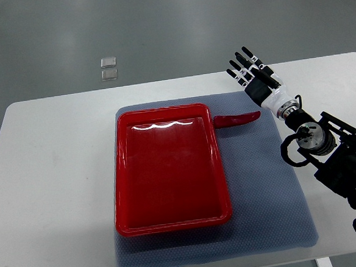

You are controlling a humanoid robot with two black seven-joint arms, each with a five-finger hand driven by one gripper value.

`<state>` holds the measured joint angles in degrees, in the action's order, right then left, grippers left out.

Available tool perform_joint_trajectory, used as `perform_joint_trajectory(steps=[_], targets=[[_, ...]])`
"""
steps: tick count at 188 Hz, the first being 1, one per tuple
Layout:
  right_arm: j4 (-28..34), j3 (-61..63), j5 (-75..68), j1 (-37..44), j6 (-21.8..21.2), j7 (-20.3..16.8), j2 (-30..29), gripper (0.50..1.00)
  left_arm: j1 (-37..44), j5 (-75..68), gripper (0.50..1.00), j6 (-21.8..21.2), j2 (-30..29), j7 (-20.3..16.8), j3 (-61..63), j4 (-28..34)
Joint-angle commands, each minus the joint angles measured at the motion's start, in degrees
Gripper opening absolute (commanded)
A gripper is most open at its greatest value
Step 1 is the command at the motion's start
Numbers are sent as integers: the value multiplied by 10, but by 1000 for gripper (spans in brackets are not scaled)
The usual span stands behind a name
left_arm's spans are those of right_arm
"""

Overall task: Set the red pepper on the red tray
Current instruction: 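Move the right hand over the red pepper beside the tray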

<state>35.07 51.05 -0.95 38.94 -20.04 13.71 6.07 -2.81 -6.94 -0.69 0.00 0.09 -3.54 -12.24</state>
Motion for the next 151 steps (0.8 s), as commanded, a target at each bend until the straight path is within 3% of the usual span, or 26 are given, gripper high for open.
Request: perform_joint_trajectory(steps=[1,53,90,91,98,108,109,121,151], targets=[[0,-1,3,0,-1,0,2,911,0,0,1000,0,0,0,0,0],[0,-14,19,20,-3,-1,33,911,0,-1,1000,0,0,0,1,-1],[1,-49,133,49,-24,-17,70,911,0,0,1000,0,0,0,0,-1],[2,-73,193,64,-42,-17,83,911,0,0,1000,0,0,0,0,-1],[5,-96,258,79,-56,-17,102,911,0,0,1000,0,0,0,0,-1],[5,-97,258,79,-56,-17,102,911,0,0,1000,0,0,0,0,-1],[13,-124,352,103,-72,-14,132,911,0,0,1000,0,0,0,1,-1],[44,-154,471,125,-90,-11,169,911,-1,0,1000,0,0,0,1,-1],[142,-172,665,134,-86,-11,223,909,-1,-1,1000,1,0,0,1,-1]])
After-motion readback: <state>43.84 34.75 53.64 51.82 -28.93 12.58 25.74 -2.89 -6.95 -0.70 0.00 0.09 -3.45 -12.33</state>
